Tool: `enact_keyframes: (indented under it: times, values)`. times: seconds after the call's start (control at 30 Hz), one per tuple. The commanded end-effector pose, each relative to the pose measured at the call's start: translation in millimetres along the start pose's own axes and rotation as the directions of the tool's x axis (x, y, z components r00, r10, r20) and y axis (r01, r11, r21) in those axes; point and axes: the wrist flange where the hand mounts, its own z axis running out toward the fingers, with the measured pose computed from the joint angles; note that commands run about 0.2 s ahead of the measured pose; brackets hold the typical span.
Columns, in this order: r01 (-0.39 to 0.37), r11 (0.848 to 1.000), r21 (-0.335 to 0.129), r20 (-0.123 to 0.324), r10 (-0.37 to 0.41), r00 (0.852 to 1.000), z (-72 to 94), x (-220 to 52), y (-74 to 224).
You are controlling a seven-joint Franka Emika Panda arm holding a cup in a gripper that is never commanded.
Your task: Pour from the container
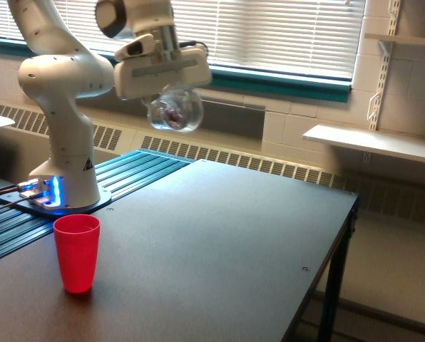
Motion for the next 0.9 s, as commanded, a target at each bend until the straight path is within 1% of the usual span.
enact_keyframes:
  times: [0.03,0.13,0.23,0.3,0.37,0.47,0.6,0.63,0.77,0.9]
  values:
    - [-0.012,0.996,-0.092,0.033,0.015,0.999,17.4,14.5,39.2]
    - [-0.054,0.992,-0.113,0.04,0.059,0.997,23.4,24.5,54.6]
    - [-0.069,0.986,-0.154,0.041,0.076,0.996,29.1,31.2,67.3]
    - [-0.084,0.982,-0.167,0.036,0.092,0.995,29.9,36.0,72.1]
    - [-0.102,0.978,-0.181,0.025,0.109,0.994,29.1,42.4,76.7]
    - [-0.123,0.975,-0.187,0.016,0.128,0.992,25.7,50.4,80.7]
    - [-0.139,0.97,-0.2,0.0,0.142,0.99,20.1,60.1,86.2]
    - [-0.137,0.968,-0.211,0.0,0.14,0.99,19.4,62.2,88.8]
    - [-0.138,0.963,-0.233,0.012,0.145,0.989,19.3,67.0,97.7]
    - [-0.155,0.957,-0.244,0.028,0.167,0.986,21.9,72.8,107.8]
